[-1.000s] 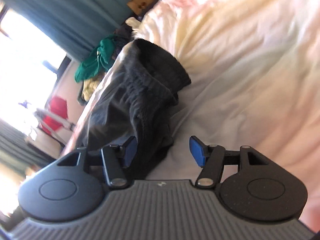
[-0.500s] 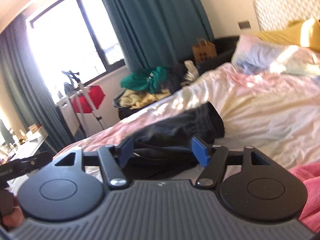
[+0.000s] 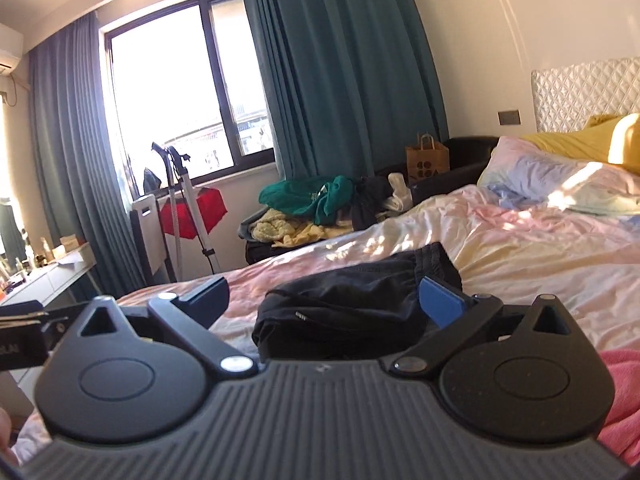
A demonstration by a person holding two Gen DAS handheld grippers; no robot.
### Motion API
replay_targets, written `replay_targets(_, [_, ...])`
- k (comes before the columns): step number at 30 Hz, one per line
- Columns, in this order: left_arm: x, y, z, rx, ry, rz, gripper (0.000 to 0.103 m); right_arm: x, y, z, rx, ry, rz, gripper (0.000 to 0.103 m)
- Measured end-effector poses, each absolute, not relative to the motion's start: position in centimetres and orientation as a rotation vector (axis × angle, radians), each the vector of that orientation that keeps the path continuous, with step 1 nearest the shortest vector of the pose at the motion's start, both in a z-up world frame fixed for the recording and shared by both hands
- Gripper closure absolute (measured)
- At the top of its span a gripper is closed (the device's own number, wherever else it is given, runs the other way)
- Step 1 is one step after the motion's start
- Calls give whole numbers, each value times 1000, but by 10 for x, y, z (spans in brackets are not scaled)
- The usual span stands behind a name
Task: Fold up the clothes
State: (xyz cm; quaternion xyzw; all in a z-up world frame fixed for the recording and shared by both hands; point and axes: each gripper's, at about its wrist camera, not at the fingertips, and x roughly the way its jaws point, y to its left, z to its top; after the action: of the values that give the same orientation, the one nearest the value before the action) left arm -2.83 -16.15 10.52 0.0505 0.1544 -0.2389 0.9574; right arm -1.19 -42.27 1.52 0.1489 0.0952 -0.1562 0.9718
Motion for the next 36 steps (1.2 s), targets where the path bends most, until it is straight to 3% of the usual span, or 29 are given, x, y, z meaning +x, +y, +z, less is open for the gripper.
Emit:
replay_targets(17, [10,-138,55,98,389,-454,0,27,-385,-44,223,255,-343,0])
replay_targets(36, [7,-134,42,104,395,-437,0,28,-385,-50,225,254,-393,0])
